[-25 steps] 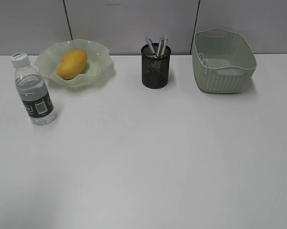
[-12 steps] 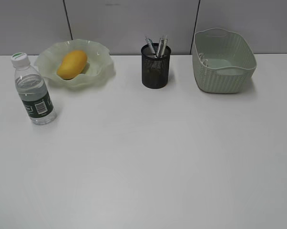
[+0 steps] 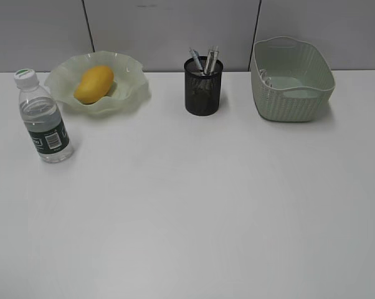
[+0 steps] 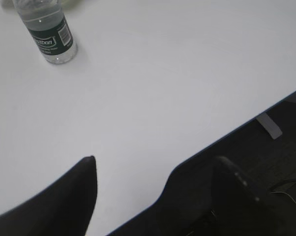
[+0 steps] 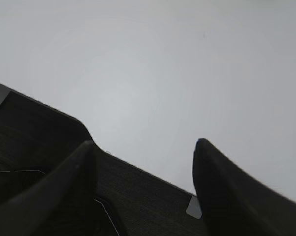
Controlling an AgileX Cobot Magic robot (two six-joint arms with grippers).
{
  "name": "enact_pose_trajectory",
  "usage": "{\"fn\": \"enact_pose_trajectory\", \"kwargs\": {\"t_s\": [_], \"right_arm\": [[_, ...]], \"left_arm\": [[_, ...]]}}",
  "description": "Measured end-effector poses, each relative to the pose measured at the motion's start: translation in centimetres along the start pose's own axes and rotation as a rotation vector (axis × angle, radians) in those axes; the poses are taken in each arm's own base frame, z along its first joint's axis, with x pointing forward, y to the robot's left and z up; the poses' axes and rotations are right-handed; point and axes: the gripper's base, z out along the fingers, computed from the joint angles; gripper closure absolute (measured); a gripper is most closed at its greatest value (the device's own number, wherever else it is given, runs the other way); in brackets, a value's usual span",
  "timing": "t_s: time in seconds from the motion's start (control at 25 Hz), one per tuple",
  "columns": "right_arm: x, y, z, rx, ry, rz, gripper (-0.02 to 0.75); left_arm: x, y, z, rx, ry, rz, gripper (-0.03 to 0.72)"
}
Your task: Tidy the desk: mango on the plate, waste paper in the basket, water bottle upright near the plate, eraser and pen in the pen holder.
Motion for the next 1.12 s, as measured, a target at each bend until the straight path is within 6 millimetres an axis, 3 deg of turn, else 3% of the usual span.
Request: {"fn": "enact_pose_trajectory", "kwargs": {"t_s": [0.76, 1.12], "right_arm": [[0.00, 0.04, 0.00, -0.005, 0.000, -0.006, 0.249], [0.23, -0.47, -0.40, 0.113, -0.024, 0.092, 0.249]], "left_arm": [[-0.04, -0.28, 0.10, 0.028, 0.005, 0.032, 0.157], [0.46, 0.21, -0.77, -0.148, -0.059, -0.108, 0.186]]}}
